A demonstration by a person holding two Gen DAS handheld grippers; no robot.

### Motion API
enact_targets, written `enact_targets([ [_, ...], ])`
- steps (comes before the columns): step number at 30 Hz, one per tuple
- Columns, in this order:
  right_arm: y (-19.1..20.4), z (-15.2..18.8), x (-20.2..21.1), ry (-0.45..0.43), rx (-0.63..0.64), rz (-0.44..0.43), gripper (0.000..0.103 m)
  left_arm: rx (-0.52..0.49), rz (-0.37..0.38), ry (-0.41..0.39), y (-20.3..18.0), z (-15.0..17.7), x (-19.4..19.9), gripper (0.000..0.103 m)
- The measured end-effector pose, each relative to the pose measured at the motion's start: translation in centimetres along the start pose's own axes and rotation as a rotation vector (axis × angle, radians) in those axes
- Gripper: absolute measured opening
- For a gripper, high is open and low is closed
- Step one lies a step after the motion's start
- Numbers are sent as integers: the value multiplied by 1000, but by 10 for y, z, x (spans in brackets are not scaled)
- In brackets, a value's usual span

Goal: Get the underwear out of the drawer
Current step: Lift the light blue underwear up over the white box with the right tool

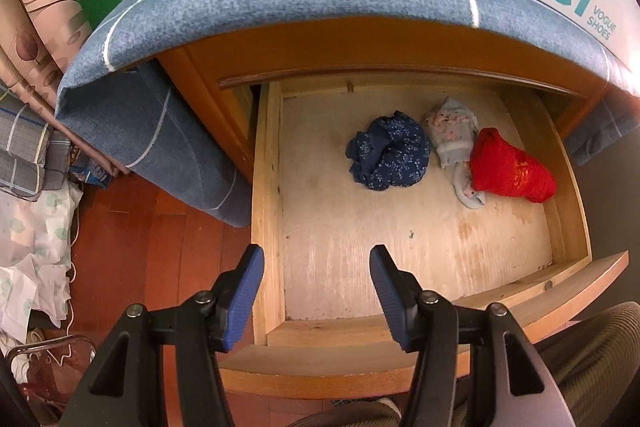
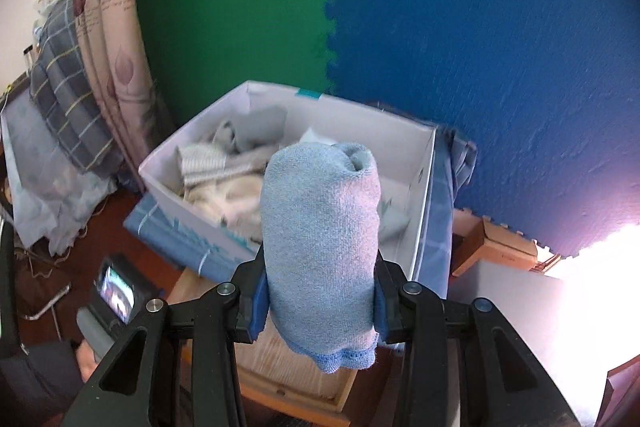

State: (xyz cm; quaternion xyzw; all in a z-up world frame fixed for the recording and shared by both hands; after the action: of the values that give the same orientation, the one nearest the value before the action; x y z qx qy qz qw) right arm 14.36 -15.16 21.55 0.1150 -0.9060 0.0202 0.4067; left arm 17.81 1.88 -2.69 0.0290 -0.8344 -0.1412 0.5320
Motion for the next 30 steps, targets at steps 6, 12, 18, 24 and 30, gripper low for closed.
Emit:
enact_targets([
  [6,-6,-30,-7,-5,-7,23,38,0,4,11,1,0,-2,56],
  [12,-18,-45,-27,29,-40,28,38,-1,4,18,-1,1,-4,56],
  [18,-31,-34,-60,99,-71,49,38,-7,4,27,-2,1,-6,56],
  [24,-39,-22,-78,138,-82,57,38,-31,1,44,-8,2,-10,56],
  [30,-47,-16,-92,182,-92,60,38,-73,15,68,-18,0,-17,56],
])
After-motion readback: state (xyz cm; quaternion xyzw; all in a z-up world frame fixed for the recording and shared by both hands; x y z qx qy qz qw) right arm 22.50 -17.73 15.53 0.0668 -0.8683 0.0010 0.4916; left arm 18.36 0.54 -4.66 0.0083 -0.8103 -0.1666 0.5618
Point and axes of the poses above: each gripper's, at about its wrist camera, not at the fingertips, and x roughly against the way its jaws point, y to its left, z to its underside, the point moved 4 cm from there along -x, roughly the way its jaws point, and after that the axes turned 11 degrees about -z, right-handed, at the moved point
